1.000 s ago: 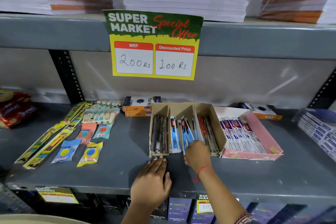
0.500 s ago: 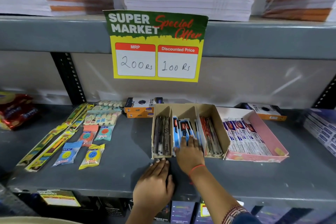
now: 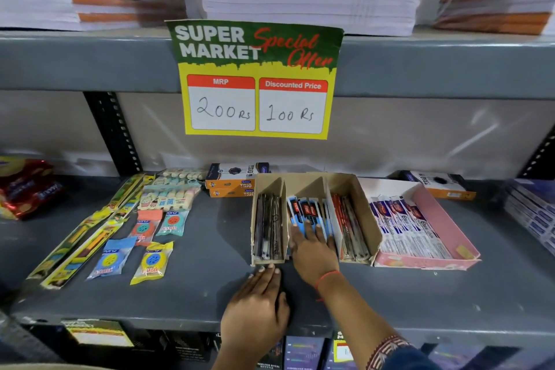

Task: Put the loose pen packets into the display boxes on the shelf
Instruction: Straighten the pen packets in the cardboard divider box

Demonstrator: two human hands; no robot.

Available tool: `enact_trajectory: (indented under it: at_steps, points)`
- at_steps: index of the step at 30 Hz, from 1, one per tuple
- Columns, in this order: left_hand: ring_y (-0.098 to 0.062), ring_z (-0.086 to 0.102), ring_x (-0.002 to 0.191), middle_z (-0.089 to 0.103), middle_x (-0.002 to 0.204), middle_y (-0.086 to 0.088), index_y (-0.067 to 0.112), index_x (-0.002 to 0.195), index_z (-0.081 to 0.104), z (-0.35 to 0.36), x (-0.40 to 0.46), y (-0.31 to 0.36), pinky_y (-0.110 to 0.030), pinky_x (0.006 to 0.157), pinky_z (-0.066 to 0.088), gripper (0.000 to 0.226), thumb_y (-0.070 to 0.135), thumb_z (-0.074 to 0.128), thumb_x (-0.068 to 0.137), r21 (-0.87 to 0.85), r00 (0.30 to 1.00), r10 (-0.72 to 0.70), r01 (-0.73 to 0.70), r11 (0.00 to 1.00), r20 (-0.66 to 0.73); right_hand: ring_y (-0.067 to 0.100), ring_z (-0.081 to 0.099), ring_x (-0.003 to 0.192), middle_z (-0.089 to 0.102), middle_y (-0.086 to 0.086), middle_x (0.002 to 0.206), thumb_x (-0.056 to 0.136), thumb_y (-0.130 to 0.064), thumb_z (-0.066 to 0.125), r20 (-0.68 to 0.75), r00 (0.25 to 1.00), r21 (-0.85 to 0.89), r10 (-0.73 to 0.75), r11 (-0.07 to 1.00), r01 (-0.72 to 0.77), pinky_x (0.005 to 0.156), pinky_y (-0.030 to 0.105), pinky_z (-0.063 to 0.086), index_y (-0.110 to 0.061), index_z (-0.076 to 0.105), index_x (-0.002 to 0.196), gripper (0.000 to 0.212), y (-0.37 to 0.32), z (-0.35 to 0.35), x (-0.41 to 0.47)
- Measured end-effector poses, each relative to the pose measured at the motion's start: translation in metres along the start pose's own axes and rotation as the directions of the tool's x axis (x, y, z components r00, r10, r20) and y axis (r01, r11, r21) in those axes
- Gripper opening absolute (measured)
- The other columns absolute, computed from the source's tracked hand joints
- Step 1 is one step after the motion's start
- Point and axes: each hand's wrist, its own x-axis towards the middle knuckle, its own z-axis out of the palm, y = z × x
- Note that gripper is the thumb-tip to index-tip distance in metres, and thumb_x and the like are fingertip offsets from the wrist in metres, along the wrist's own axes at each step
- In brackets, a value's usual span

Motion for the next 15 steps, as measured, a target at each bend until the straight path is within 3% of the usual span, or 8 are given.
enact_trajectory:
  at_steps: [7,11,15]
  points:
    - [-0.021,0.067,0.091,0.072,0.099,-0.008,0.007,0.096,0.074,0.000,0.001,0.001,-0.035,0.080,0.051,0.045,0.032,0.042,0.076,-0.002,1.000,0.004,-0.004,1.000,-0.015,0.034,-0.005,0.148,-0.001,0.015,0.161,0.101,-0.027,0.020,-0.081,0.996,0.056,0.044,0.998,-0.039,0.120,0.052,0.001,-0.016,0.006,0.152,0.054,-0.012,-0.002,-0.005]
    - [-0.021,0.068,0.090,0.072,0.098,-0.009,0.006,0.094,0.074,0.000,0.001,0.001,-0.035,0.079,0.052,0.045,0.031,0.042,0.075,-0.006,1.000,0.014,-0.014,1.000,-0.028,0.031,-0.008,0.148,-0.005,0.014,0.161,0.101,-0.029,0.017,0.004,0.996,0.082,0.091,0.993,-0.091,0.119,0.049,-0.003,-0.010,-0.001,0.151,0.057,-0.011,0.000,-0.006]
    - [-0.022,0.068,0.090,0.072,0.098,-0.009,0.005,0.095,0.074,-0.001,0.001,0.002,-0.035,0.080,0.051,0.045,0.030,0.042,0.075,-0.001,1.000,0.016,-0.016,1.000,-0.018,0.033,-0.013,0.147,-0.007,0.014,0.161,0.101,-0.028,0.018,0.017,0.997,0.124,0.074,0.989,-0.076,0.119,0.052,-0.005,-0.014,-0.003,0.152,0.057,-0.012,0.001,-0.005]
